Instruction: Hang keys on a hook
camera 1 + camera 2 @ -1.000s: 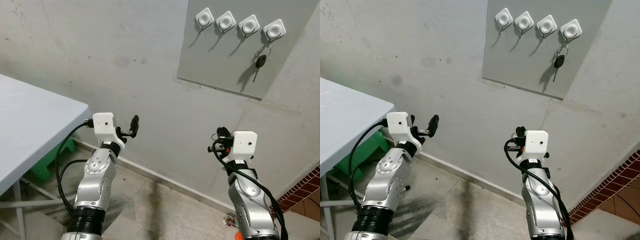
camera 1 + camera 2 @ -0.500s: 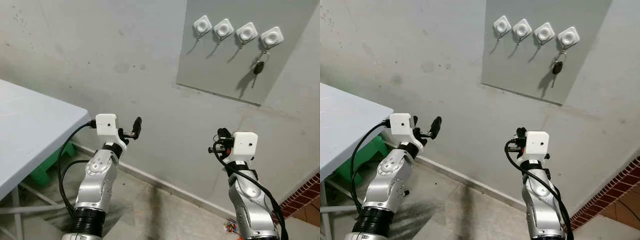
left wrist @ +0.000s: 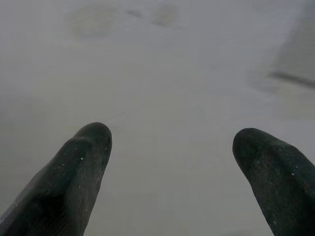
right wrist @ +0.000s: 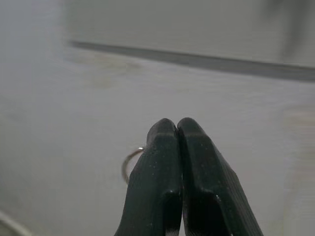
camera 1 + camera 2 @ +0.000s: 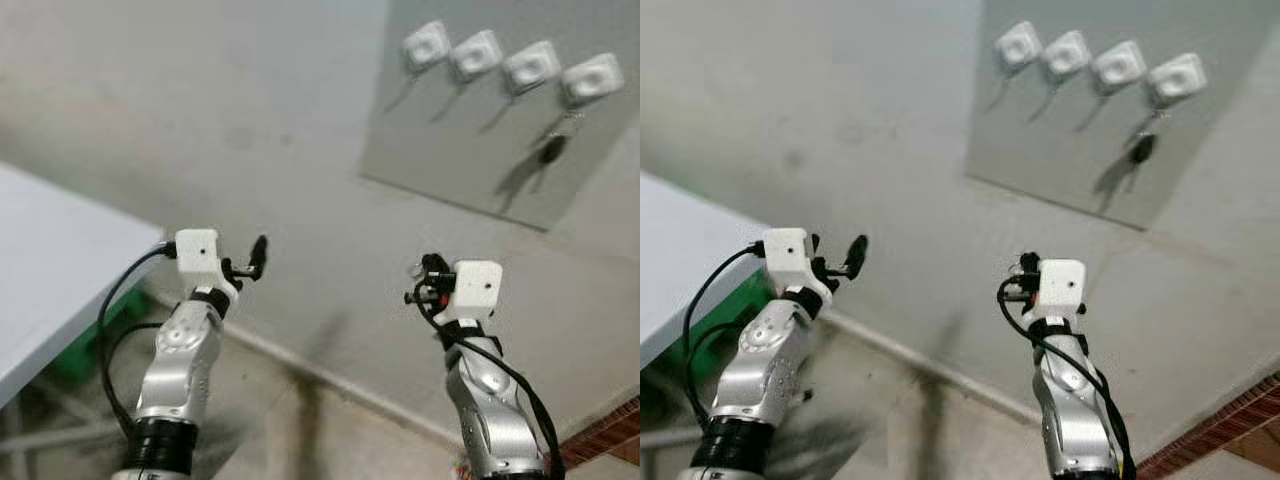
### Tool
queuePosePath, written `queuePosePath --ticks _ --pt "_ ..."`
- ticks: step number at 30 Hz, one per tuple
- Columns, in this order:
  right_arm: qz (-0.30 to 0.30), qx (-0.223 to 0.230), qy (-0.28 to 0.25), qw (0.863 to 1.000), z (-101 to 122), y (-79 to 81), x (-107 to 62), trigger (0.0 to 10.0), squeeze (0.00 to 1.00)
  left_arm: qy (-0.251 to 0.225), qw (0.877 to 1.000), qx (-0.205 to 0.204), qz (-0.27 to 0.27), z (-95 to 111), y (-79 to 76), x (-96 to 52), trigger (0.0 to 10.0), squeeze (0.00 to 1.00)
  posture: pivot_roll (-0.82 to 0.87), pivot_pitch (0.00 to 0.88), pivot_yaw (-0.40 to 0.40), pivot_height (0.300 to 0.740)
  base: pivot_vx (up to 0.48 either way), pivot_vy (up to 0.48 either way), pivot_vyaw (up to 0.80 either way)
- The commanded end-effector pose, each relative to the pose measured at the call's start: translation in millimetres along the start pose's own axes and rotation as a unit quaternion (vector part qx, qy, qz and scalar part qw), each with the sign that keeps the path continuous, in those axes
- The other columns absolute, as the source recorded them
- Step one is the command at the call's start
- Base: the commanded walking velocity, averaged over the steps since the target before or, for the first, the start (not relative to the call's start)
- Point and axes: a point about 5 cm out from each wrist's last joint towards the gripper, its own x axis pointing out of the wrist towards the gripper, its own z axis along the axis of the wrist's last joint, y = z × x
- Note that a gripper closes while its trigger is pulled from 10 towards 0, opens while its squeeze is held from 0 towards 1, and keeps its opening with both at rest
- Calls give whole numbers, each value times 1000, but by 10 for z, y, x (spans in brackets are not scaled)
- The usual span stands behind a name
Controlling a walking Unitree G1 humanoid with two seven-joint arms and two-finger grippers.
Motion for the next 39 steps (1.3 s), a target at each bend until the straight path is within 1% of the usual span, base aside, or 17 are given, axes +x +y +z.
queuePosePath --ticks 1,5,9,12,14,15,16,17,21,24,27,33,34,39 --pt "9 8 -19 1000 90 71 33 10000 0 -4 1000 14 9 53 93 -13 10000 0 -21 0 -18 740 349 0 0" --pt "9 8 -18 1000 90 72 34 10000 0 5 1000 17 15 32 97 -9 10000 0 -19 0 -19 740 318 0 0" --pt "10 8 -19 1000 91 76 38 10000 0 -5 1000 13 9 47 78 -10 10000 0 -20 0 -19 740 0 0 0" --pt "11 8 -20 1000 97 77 45 10000 0 -9 1000 24 -1 70 51 -5 10000 0 -18 0 -20 740 0 0 0" --pt "11 8 -21 1000 102 76 51 10000 0 -11 999 39 -11 87 21 1 10000 0 -16 0 -21 740 0 0 0" --pt "12 7 -22 1000 107 77 54 10000 0 -14 998 51 -27 111 -25 5 10000 0 -16 0 -22 740 0 0 0" --pt "12 7 -22 1000 107 77 54 10000 0 -14 998 51 -27 111 -25 5 10000 0 -16 0 -22 740 0 0 0" --pt "13 7 -23 1000 116 80 58 10000 0 -18 997 61 -43 138 -74 10 10000 0 -14 0 -24 740 0 0 0" --pt "20 7 -28 999 147 91 75 10000 0 -27 994 71 -74 190 -177 21 10000 0 -14 0 -24 740 0 0 0" --pt "37 8 -49 998 260 100 107 10000 0 -40 989 90 -112 274 -305 36 10000 0 -15 0 -27 740 0 0 0" --pt "53 16 -64 996 335 107 122 10000 0 -49 985 102 -133 328 -378 41 10000 0 -16 0 -27 740 0 0 0" --pt "69 18 -94 993 499 86 180 10000 0 -65 977 113 -167 484 -532 53 10000 0 -19 2 -27 740 0 0 0" --pt "76 17 -104 991 562 79 201 10000 0 -75 976 108 -174 564 -580 55 10000 0 -24 10 -27 740 0 0 0" --pt "88 17 -119 989 661 73 252 10000 0 -85 975 105 -179 645 -625 63 10000 0 -24 16 -31 740 0 0 0"
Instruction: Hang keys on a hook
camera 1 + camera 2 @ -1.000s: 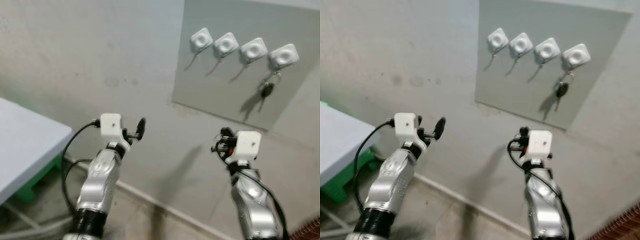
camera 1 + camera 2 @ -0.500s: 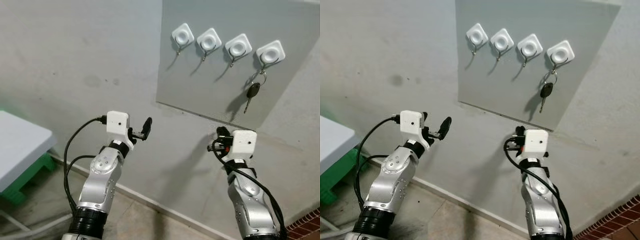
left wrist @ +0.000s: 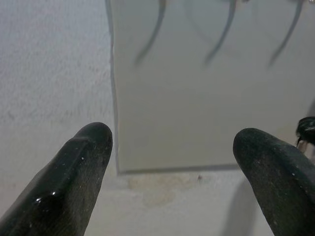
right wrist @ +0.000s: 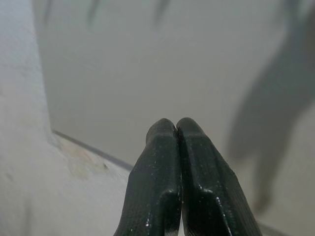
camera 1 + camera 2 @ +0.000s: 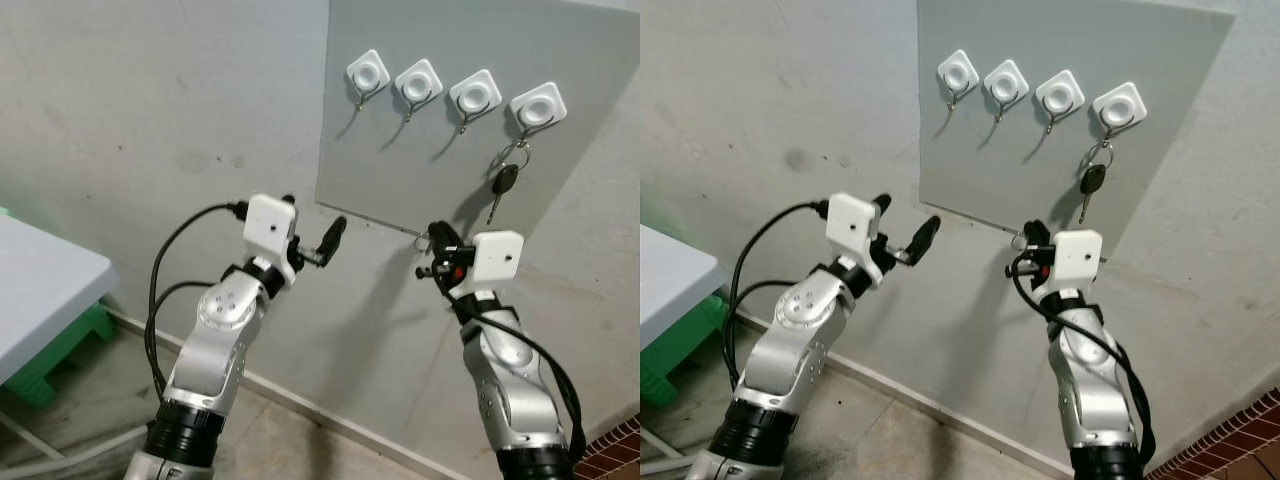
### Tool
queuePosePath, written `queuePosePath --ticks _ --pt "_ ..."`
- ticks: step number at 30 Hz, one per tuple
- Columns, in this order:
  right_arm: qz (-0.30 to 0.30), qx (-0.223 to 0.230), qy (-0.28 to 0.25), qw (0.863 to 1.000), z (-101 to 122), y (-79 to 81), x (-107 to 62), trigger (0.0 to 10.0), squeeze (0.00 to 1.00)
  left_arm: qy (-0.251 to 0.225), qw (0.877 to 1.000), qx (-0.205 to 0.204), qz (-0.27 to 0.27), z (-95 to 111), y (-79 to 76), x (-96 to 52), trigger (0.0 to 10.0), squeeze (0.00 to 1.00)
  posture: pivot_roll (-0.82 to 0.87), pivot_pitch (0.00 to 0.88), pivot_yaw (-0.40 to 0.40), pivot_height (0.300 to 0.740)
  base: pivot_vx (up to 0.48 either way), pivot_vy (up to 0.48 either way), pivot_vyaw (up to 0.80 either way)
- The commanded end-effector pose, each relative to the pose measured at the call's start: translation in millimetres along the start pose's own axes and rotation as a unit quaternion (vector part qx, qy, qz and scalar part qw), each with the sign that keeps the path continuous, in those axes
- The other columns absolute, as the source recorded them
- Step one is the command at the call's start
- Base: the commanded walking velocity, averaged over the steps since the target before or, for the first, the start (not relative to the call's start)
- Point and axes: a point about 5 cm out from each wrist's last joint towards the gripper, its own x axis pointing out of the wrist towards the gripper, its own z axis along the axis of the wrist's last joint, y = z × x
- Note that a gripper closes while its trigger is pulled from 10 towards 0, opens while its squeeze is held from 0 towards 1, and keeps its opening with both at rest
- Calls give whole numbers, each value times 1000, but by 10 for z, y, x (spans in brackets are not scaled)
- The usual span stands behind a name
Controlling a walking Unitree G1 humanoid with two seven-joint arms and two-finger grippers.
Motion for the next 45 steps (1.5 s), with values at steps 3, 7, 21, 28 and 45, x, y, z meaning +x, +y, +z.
queuePosePath --ticks 3,7,21,28,45 --pt "10 -3 -36 999 212 -30 116 10000 0 -10 1000 -1 -19 92 -55 20 10000 0 -23 19 -32 740 0 0 0" --pt "14 -3 -54 998 300 -52 156 10000 0 -17 999 7 -30 155 -87 24 10000 0 -17 22 -36 740 0 0 0" --pt "38 19 -130 991 659 -84 186 10000 0 -40 996 26 -82 382 -253 68 10000 0 -28 27 -28 740 0 0 0" --pt "30 29 -162 986 789 -117 155 10000 0 -42 994 26 -98 409 -322 75 10000 0 -35 28 -21 740 0 0 0" --pt "34 41 -205 977 1022 -166 190 10000 0 -44 993 24 -105 437 -355 74 10000 0 -27 27 -24 740 0 0 0"
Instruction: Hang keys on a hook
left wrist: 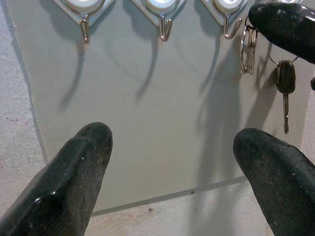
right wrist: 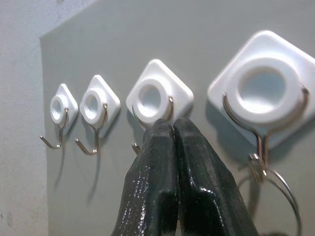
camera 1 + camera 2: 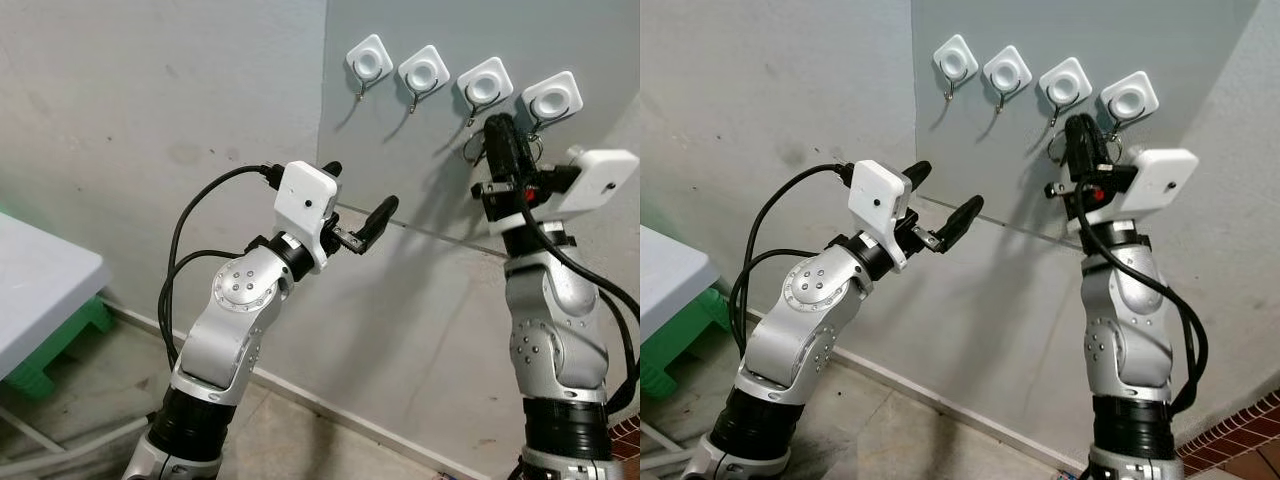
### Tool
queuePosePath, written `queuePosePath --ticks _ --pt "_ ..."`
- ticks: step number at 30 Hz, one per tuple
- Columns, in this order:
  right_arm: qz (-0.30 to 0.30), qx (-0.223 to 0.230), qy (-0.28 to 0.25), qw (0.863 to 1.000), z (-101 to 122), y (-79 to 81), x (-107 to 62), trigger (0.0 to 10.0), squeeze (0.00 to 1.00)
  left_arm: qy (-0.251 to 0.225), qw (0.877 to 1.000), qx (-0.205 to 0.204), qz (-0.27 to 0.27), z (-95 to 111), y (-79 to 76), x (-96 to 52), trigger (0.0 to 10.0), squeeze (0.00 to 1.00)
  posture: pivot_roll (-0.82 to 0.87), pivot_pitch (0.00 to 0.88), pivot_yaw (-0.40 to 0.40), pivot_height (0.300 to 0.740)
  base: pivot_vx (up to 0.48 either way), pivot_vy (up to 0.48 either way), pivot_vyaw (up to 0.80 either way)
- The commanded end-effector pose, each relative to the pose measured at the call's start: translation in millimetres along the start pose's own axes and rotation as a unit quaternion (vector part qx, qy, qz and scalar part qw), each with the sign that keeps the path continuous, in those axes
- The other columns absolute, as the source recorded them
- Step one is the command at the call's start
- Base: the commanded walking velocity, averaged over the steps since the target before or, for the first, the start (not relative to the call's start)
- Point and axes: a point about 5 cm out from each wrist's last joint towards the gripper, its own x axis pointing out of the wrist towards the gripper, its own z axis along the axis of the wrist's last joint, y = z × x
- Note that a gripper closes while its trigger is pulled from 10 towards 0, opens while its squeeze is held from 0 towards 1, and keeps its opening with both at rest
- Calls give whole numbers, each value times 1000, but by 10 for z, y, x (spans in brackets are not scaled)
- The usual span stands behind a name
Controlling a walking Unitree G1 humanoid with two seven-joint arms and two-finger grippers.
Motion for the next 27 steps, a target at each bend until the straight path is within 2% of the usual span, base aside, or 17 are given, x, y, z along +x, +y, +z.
queuePosePath --ticks 1,18,27 --pt "8 1 -18 1000 91 4 47 10000 0 -14 1000 8 -13 92 -38 16 10000 0 -26 28 -24 740 0 0 0" --pt "31 2 -30 999 150 16 177 10000 0 -17 999 6 -26 114 -115 30 10000 0 -19 16 -28 740 0 0 0" --pt "65 10 -11 998 99 89 178 10000 0 -17 999 3 -27 117 -118 30 10000 0 -17 19 -26 740 0 0 0"
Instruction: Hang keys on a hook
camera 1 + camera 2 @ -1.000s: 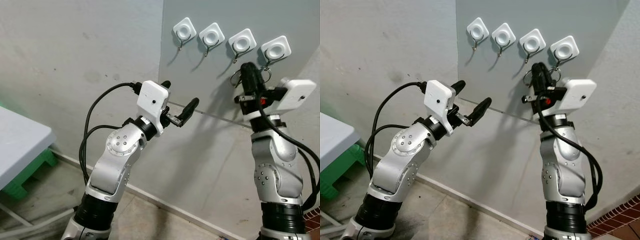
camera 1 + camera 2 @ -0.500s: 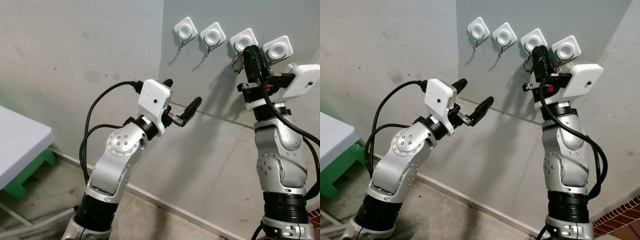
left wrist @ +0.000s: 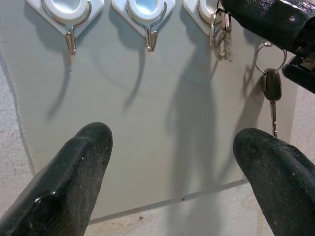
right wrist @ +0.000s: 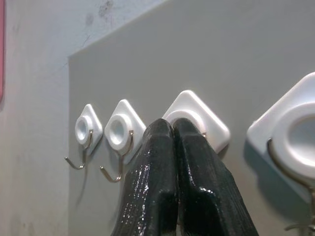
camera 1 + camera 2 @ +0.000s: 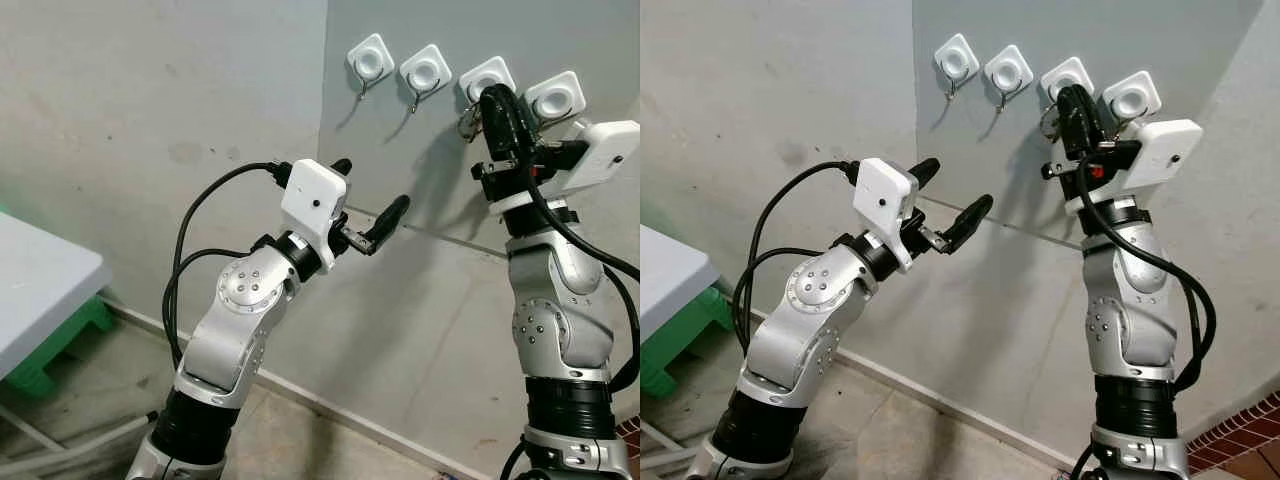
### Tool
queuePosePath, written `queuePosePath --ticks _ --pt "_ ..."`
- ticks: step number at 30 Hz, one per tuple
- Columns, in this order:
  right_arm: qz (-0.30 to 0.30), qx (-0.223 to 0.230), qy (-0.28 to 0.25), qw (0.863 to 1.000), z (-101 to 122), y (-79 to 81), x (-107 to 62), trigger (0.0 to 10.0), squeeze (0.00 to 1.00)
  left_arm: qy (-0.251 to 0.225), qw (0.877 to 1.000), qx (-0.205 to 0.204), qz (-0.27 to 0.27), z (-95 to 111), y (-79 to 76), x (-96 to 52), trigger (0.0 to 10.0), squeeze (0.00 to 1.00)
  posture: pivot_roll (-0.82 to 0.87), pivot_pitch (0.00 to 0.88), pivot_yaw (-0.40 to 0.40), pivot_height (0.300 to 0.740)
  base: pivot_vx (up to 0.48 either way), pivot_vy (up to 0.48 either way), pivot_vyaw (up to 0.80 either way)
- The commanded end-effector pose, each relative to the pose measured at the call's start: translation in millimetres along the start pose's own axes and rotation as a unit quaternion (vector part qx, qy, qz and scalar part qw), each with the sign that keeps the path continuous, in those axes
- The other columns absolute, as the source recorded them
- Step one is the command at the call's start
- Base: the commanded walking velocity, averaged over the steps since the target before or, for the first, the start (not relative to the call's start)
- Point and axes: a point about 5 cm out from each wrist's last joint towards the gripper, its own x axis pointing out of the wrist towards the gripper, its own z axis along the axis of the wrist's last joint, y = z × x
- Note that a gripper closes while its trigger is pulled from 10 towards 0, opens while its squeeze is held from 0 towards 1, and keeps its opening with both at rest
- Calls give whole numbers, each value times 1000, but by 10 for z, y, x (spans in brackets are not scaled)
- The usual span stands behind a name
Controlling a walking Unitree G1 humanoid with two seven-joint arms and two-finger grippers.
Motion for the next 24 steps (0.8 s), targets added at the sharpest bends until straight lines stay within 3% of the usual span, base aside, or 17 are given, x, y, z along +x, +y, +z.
queuePosePath --ticks 1,15,24 --pt "20 1 6 1000 1 30 33 10000 0 -8 1000 3 -13 60 -44 14 10000 0 -17 19 -26 740 0 0 0" --pt "47 -14 57 997 -154 52 11 10000 0 -7 1000 -1 -5 67 -21 -6 10000 0 -9 30 -31 740 0 0 0" --pt "39 -46 122 991 -353 -8 -113 10000 0 -6 1000 -2 3 68 0 -19 10000 0 -6 34 -32 740 0 0 0"
